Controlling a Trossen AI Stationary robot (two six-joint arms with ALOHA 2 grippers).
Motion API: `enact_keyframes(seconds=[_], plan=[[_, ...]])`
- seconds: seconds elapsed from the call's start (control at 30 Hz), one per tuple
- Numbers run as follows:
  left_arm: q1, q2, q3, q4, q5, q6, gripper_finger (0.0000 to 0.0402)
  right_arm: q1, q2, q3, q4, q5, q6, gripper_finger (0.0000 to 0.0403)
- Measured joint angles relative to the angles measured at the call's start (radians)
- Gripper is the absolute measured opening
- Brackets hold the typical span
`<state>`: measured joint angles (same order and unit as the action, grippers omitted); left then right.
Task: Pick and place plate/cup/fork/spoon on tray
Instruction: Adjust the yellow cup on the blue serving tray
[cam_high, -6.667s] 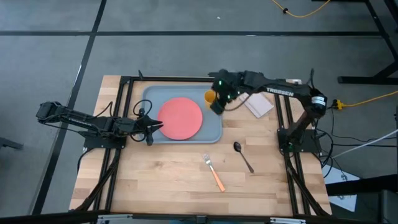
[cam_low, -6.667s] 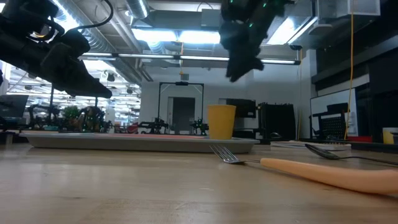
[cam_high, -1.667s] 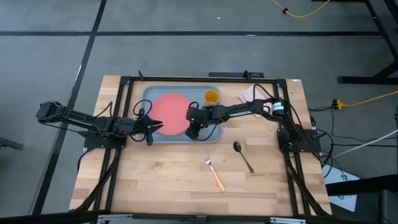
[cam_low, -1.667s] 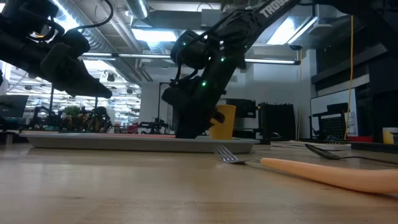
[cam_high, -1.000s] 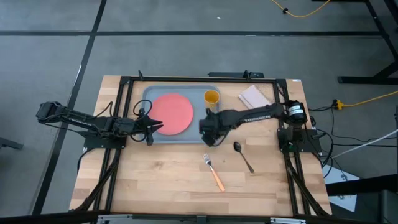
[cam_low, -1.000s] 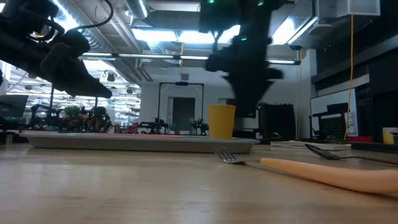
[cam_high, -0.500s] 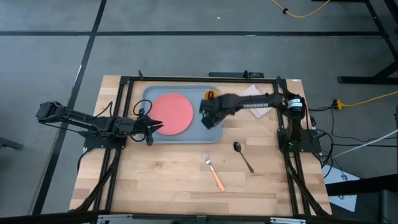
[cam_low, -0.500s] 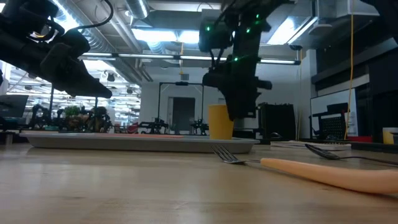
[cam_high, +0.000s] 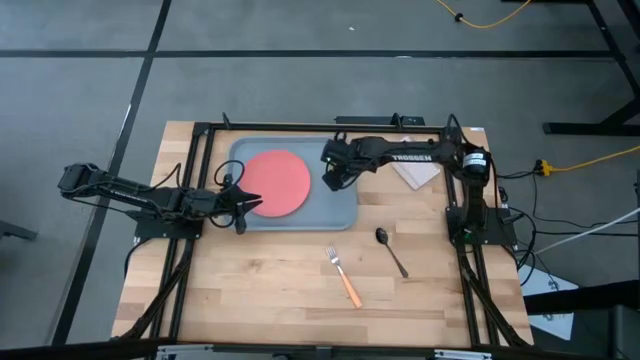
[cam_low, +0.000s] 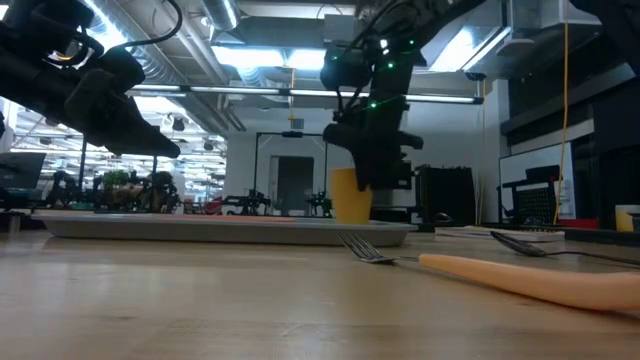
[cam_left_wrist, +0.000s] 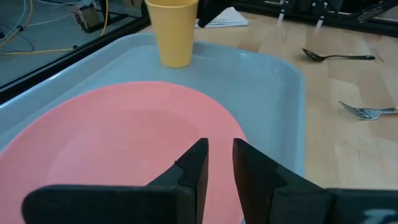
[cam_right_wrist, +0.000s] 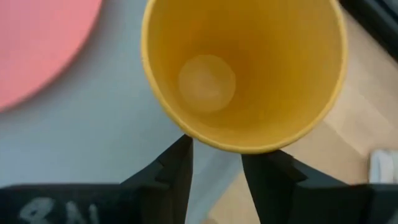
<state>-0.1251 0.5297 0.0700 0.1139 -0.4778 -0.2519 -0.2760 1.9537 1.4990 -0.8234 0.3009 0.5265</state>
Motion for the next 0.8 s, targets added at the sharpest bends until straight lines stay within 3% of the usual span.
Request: enact_keyframes(seconds=[0.23, 0.63, 0.8], plan=[[0.0, 0.0, 0.0, 0.0, 0.0, 0.0, 0.0066, -0.029, 0.0, 0.0, 0.101, -0.038, -0.073, 0.0139], [0.0, 0.0, 0.0, 0.0, 0.0, 0.0, 0.0066, -0.044, 0.0, 0.0, 0.12, -0.022, -0.116, 0.0139], [0.0, 0.0, 0.0, 0.0, 0.0, 0.0, 0.0066, -0.018, -0.002, 0.0, 0.011, -0.083, -0.022, 0.0139]])
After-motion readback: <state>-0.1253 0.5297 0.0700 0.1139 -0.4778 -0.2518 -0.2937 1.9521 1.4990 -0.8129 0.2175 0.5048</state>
